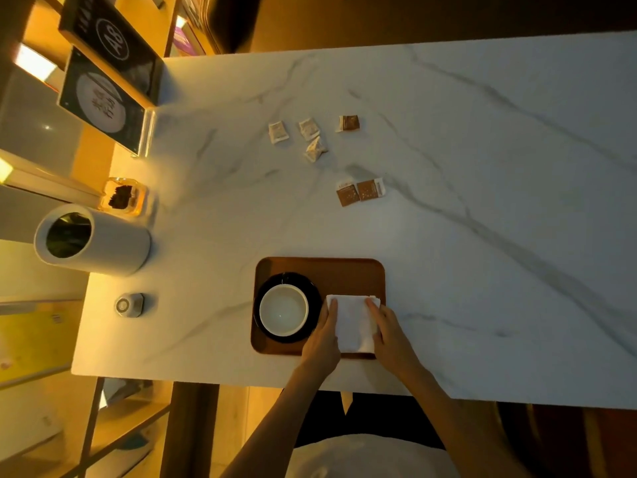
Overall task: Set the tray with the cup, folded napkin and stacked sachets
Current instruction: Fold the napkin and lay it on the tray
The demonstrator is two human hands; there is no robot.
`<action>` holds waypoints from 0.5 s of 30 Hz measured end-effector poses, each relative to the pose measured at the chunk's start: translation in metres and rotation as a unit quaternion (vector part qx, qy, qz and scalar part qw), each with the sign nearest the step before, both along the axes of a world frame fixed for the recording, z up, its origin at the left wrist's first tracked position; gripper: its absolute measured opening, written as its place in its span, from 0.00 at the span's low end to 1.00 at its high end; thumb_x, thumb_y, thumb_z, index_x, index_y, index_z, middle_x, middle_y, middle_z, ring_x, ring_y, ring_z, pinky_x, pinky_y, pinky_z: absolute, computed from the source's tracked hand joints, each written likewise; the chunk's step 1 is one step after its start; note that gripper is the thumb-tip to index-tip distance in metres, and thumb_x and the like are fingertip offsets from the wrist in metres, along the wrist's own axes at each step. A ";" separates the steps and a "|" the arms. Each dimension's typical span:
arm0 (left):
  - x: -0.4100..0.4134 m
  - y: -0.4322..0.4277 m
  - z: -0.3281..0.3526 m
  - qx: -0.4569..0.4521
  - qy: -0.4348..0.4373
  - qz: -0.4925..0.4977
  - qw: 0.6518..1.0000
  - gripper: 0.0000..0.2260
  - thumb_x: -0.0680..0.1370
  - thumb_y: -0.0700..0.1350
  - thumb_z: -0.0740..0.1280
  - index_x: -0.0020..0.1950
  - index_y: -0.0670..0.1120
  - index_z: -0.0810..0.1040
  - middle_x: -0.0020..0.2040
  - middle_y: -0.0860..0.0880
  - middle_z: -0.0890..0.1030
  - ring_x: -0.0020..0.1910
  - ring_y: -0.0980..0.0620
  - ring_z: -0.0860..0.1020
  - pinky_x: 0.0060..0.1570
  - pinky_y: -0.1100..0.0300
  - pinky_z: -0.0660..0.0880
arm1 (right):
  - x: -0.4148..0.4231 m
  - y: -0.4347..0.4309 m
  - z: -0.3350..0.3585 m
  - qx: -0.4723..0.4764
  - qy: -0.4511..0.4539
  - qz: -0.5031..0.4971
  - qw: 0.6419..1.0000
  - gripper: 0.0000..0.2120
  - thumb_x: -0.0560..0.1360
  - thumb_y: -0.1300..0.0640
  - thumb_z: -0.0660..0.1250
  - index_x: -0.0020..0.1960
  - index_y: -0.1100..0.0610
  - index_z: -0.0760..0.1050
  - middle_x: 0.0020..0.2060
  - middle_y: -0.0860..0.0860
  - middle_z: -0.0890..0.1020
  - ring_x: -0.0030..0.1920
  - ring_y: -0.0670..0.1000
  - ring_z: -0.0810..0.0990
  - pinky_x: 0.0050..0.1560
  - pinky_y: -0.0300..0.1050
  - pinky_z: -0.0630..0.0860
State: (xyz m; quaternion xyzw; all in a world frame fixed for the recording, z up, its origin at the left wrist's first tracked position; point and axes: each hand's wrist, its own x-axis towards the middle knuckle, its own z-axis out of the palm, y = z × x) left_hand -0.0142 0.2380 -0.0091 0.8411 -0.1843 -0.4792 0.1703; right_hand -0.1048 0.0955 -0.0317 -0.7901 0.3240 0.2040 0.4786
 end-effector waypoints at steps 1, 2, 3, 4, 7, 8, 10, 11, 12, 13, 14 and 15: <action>-0.001 -0.001 -0.002 0.009 -0.006 -0.009 1.000 0.40 0.81 0.46 0.64 0.79 0.52 0.35 0.80 0.46 0.46 0.72 0.45 0.67 0.68 0.49 0.73 | 0.002 0.000 0.000 -0.003 0.002 -0.001 1.000 0.23 0.81 0.49 0.55 0.75 0.50 0.57 0.65 0.47 0.68 0.63 0.49 0.71 0.59 0.39 0.70; -0.002 -0.001 -0.004 0.021 -0.015 -0.018 1.000 0.41 0.80 0.47 0.65 0.79 0.52 0.35 0.80 0.46 0.46 0.71 0.45 0.67 0.67 0.50 0.73 | 0.003 0.000 0.001 -0.012 0.001 0.002 1.000 0.23 0.81 0.49 0.55 0.75 0.50 0.57 0.64 0.47 0.67 0.63 0.49 0.71 0.60 0.41 0.71; -0.003 -0.002 -0.005 0.032 -0.025 -0.027 0.999 0.42 0.79 0.48 0.66 0.79 0.52 0.36 0.79 0.45 0.47 0.71 0.45 0.68 0.66 0.51 0.74 | 0.004 0.000 0.002 -0.022 0.003 0.006 1.000 0.23 0.81 0.49 0.55 0.75 0.50 0.57 0.65 0.47 0.68 0.62 0.49 0.71 0.60 0.42 0.72; -0.004 -0.003 -0.007 0.042 -0.035 -0.035 0.998 0.43 0.78 0.49 0.68 0.79 0.51 0.37 0.78 0.44 0.49 0.70 0.45 0.69 0.65 0.51 0.74 | 0.003 0.000 0.002 -0.030 0.009 0.008 0.999 0.23 0.81 0.48 0.55 0.75 0.50 0.57 0.66 0.48 0.68 0.61 0.48 0.71 0.61 0.43 0.72; -0.008 -0.005 -0.010 0.055 -0.052 -0.049 0.996 0.47 0.76 0.49 0.71 0.79 0.51 0.36 0.77 0.43 0.49 0.68 0.45 0.69 0.63 0.51 0.75 | 0.000 0.003 0.002 -0.055 -0.003 0.022 0.998 0.22 0.81 0.52 0.57 0.74 0.48 0.58 0.67 0.53 0.68 0.57 0.51 0.72 0.59 0.45 0.74; -0.008 -0.006 -0.011 0.056 -0.057 -0.049 0.996 0.47 0.76 0.49 0.71 0.79 0.51 0.36 0.77 0.43 0.49 0.68 0.44 0.70 0.63 0.51 0.76 | -0.002 0.005 0.001 -0.073 -0.021 0.045 0.996 0.22 0.81 0.52 0.56 0.74 0.46 0.59 0.67 0.54 0.68 0.57 0.55 0.73 0.58 0.47 0.75; -0.010 -0.008 -0.011 0.061 -0.073 -0.045 0.994 0.47 0.76 0.48 0.72 0.79 0.51 0.38 0.77 0.43 0.49 0.67 0.44 0.71 0.62 0.51 0.76 | 0.000 0.005 -0.001 -0.121 -0.009 0.071 0.990 0.22 0.77 0.39 0.53 0.69 0.42 0.61 0.62 0.54 0.71 0.53 0.56 0.76 0.53 0.50 0.78; -0.011 -0.008 -0.011 0.068 -0.080 -0.041 0.994 0.46 0.76 0.48 0.72 0.79 0.50 0.39 0.76 0.42 0.49 0.66 0.44 0.71 0.61 0.51 0.76 | 0.002 0.006 0.001 -0.167 0.012 0.091 0.982 0.23 0.75 0.33 0.51 0.65 0.41 0.61 0.58 0.52 0.73 0.49 0.54 0.77 0.51 0.50 0.80; -0.012 -0.009 -0.010 0.075 -0.091 -0.037 0.992 0.46 0.76 0.48 0.72 0.79 0.50 0.40 0.76 0.42 0.50 0.65 0.44 0.72 0.60 0.52 0.77 | 0.002 0.007 0.002 -0.175 0.053 0.070 0.981 0.22 0.74 0.31 0.53 0.63 0.40 0.61 0.55 0.51 0.74 0.46 0.51 0.77 0.49 0.49 0.81; -0.013 -0.010 -0.010 0.084 -0.105 -0.036 0.990 0.45 0.76 0.46 0.72 0.79 0.51 0.41 0.75 0.42 0.51 0.65 0.44 0.72 0.58 0.52 0.77 | 0.001 0.007 0.001 -0.173 0.067 0.046 0.982 0.22 0.75 0.34 0.58 0.65 0.40 0.59 0.55 0.51 0.73 0.47 0.50 0.76 0.47 0.48 0.80; -0.014 -0.010 -0.009 0.092 -0.124 -0.037 0.987 0.44 0.76 0.44 0.72 0.79 0.52 0.42 0.75 0.42 0.52 0.65 0.45 0.72 0.57 0.52 0.78 | -0.001 0.007 0.000 -0.179 0.055 0.054 0.981 0.27 0.74 0.39 0.62 0.70 0.40 0.56 0.58 0.52 0.70 0.49 0.50 0.74 0.47 0.47 0.80; -0.015 -0.009 -0.008 0.097 -0.147 -0.043 0.983 0.44 0.75 0.42 0.72 0.79 0.52 0.43 0.75 0.42 0.52 0.65 0.45 0.71 0.57 0.53 0.77 | -0.004 0.007 0.000 -0.198 0.042 0.075 0.976 0.34 0.73 0.42 0.65 0.73 0.41 0.51 0.60 0.53 0.66 0.53 0.51 0.73 0.48 0.46 0.79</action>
